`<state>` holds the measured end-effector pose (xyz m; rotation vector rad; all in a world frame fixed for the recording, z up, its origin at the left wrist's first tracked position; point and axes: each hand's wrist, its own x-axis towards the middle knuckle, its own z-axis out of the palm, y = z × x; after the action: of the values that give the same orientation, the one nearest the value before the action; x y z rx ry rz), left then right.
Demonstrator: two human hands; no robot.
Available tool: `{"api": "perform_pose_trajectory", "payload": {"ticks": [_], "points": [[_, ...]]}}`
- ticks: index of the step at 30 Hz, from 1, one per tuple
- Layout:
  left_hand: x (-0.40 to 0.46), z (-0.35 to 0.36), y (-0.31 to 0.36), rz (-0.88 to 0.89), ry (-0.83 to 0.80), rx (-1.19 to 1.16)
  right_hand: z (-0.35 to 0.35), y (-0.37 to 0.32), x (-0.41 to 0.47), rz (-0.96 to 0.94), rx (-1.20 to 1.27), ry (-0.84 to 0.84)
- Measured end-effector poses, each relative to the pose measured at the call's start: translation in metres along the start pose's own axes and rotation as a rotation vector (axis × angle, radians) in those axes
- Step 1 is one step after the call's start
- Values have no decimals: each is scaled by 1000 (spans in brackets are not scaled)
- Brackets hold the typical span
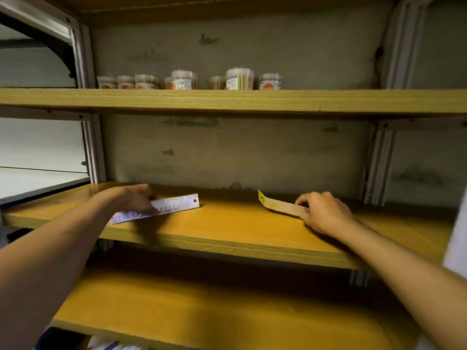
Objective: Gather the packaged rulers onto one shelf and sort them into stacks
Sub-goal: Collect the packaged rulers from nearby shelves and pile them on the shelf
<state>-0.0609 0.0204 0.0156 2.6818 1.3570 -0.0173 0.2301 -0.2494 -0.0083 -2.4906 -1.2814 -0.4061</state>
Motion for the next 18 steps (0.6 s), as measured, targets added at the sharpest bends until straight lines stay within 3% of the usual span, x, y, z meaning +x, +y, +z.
{"api": "perform_pose_trajectory", "payload": {"ticks": [3, 9, 18], "points": [[-7, 5, 33, 298, 78, -182, -29, 8, -25, 41, 129, 37], [-54, 13, 158, 686, 104, -602, -97, 40, -94, 130, 514, 175], [-157, 24, 352, 1125, 18, -961, -178, 150, -209, 264, 538, 366]]}}
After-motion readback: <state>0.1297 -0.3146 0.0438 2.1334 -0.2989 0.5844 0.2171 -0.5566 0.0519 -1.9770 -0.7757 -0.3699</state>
